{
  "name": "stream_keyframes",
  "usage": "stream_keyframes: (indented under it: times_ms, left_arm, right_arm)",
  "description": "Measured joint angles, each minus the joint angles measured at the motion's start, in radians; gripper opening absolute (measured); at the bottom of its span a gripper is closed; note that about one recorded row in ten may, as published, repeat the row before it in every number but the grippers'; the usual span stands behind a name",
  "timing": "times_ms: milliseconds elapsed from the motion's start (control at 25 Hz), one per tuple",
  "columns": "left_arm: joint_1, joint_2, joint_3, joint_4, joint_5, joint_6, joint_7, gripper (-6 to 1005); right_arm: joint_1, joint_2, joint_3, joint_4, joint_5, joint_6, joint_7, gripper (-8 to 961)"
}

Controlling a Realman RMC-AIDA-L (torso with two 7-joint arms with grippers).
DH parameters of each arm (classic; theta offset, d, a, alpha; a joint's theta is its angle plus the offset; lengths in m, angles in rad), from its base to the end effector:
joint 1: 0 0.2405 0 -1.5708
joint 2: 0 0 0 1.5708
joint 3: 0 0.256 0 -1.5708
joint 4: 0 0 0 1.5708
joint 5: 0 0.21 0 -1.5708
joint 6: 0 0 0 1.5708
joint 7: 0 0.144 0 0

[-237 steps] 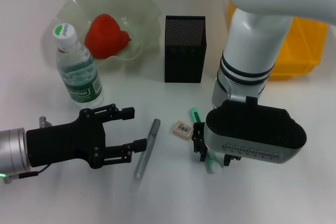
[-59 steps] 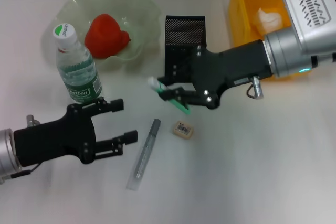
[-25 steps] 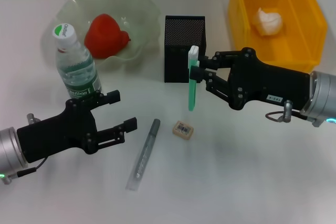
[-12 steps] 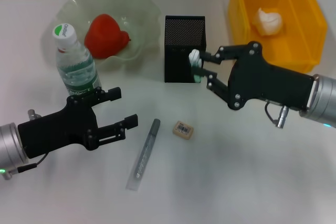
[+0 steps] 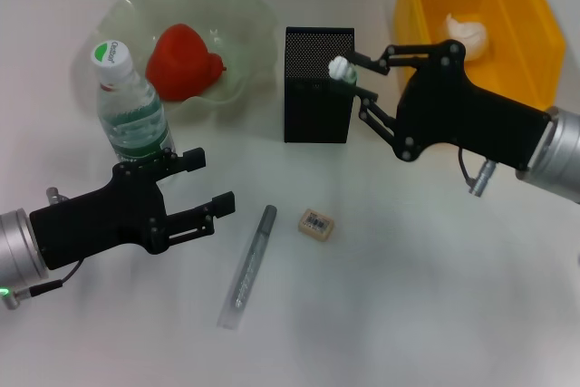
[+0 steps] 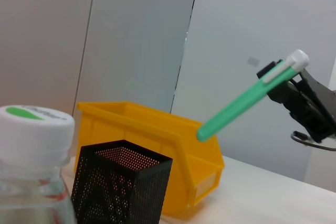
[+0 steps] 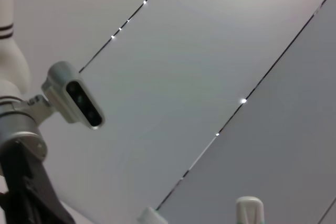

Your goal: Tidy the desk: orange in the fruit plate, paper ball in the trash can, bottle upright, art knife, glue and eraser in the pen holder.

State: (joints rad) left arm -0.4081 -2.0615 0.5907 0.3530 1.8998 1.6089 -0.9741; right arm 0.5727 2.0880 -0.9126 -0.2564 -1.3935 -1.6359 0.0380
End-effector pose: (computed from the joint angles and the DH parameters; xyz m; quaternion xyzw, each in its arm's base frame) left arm -0.3017 0.2701 -0.0252 -0.9095 -0.1967 -0.3238 0.1709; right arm 0.2176 0.3142 -0.0360 -0.8378 -0.2614 0.3466 0.3311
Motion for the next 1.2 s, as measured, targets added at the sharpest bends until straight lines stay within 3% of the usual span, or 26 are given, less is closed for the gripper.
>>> stream_keyframes:
  times_ms: [400,920,1200]
  left_arm:
    - [0.005,-0.001,0.003,-0.002,0.005,-0.004,0.000,785]
    - [0.010,-0.002,0.008,-0.002,0.001,0.009,0.009,785]
    - [0.006,0.001,0.008,0.007,0.008,0.022,0.009,785]
  right_arm:
    - [0.087,0.003,-0.001,0.094,0.064,0.101,-0.043,172]
    - [0.159,0.004,-0.004,0.121,0.131,0.300,0.323,173]
    - [0.168,0.004,-0.001,0.126,0.132,0.335,0.483,177]
